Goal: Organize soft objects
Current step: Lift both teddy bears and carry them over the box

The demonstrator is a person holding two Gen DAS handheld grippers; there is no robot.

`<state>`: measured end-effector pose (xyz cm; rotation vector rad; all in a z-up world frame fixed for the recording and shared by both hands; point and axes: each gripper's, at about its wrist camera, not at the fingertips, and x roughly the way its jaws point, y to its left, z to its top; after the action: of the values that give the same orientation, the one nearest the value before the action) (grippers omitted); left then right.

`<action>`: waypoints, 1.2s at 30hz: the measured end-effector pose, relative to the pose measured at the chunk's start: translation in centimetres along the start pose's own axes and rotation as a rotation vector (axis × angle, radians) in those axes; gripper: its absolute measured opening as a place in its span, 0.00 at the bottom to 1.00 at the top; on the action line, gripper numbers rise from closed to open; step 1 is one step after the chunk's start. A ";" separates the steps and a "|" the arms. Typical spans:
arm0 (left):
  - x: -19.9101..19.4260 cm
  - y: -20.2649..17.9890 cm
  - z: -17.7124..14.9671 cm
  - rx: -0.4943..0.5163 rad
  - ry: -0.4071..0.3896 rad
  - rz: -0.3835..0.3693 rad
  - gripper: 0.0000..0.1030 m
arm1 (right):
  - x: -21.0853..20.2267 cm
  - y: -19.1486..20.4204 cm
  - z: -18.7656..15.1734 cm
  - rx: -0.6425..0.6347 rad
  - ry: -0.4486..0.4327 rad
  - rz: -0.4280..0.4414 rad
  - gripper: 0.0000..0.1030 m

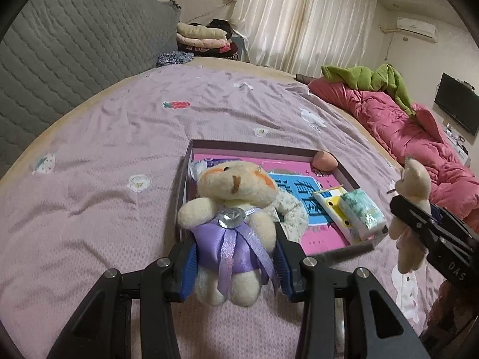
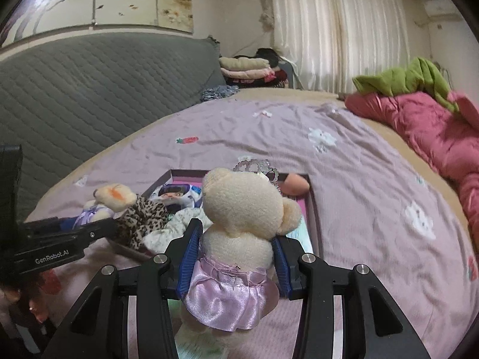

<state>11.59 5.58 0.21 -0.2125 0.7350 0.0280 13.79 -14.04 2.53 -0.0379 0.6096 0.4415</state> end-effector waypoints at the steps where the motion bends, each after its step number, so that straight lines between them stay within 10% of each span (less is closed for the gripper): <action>1: 0.1 -0.1 0.1 0.004 -0.004 0.000 0.43 | 0.4 0.0 0.2 -0.005 0.002 0.003 0.45; 36: 5.2 -1.5 3.5 0.043 0.003 -0.011 0.43 | 7.0 -0.6 2.8 -0.022 0.022 0.001 0.45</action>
<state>17.88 4.61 -0.47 -0.1755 0.7367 0.0019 20.68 -11.43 0.88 -0.0633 0.6265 0.4488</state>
